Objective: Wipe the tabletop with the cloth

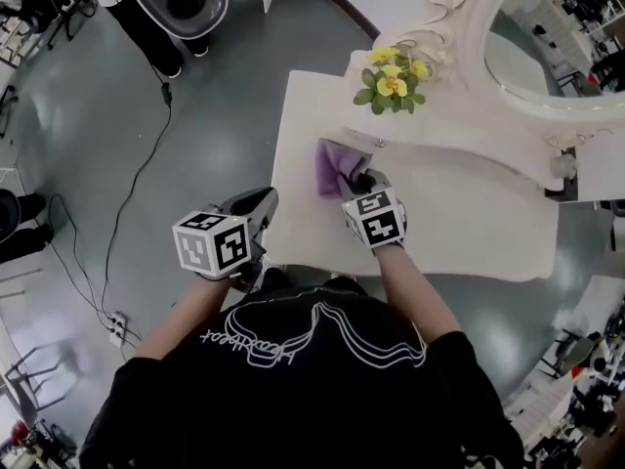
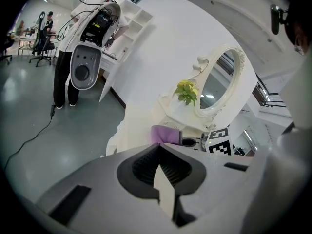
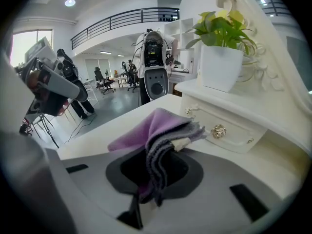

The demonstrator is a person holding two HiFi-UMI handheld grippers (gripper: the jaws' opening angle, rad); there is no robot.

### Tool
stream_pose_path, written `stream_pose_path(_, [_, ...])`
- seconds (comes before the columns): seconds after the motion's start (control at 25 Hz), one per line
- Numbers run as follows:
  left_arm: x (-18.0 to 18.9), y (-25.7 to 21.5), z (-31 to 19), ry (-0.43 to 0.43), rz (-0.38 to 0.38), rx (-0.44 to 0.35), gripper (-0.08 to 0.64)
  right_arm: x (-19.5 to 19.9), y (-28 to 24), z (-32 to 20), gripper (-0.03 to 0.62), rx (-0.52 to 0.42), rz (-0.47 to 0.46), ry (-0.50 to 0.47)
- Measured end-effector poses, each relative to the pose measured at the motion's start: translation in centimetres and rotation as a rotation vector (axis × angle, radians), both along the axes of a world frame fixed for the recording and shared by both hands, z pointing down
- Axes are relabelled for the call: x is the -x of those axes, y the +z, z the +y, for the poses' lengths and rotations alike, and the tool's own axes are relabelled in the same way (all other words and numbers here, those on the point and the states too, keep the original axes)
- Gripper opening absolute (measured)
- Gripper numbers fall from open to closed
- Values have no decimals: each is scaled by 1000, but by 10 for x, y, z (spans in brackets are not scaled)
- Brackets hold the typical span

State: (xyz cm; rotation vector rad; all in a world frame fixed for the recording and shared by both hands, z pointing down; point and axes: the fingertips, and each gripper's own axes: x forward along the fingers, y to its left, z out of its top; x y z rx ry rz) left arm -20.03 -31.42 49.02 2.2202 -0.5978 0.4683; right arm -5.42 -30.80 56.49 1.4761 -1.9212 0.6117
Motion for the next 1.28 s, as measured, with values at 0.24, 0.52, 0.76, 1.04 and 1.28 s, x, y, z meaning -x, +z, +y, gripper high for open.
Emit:
stream_pose_path(0.24, [-25,-7,9,-5,19,9,5,-17,1,11,60,-13,4,16])
stream_pose_path(0.52, [-47,-16,25,-21,17,4,5,-31,1,16,58,-29,12,-13])
stream_pose_path(0.76, [-50,-12,39,-63,-7,33,5,-43,-2,20,58,-33,18,-35])
stream_pose_path(1.04, [-60,-21,44,-91,-20,15,5,-64,-5,23,58,-38,41,-62])
stream_pose_path(1.28, [-75,-27,58,-118,-8,7,5,-91,-3,39,58,-33,81,-68])
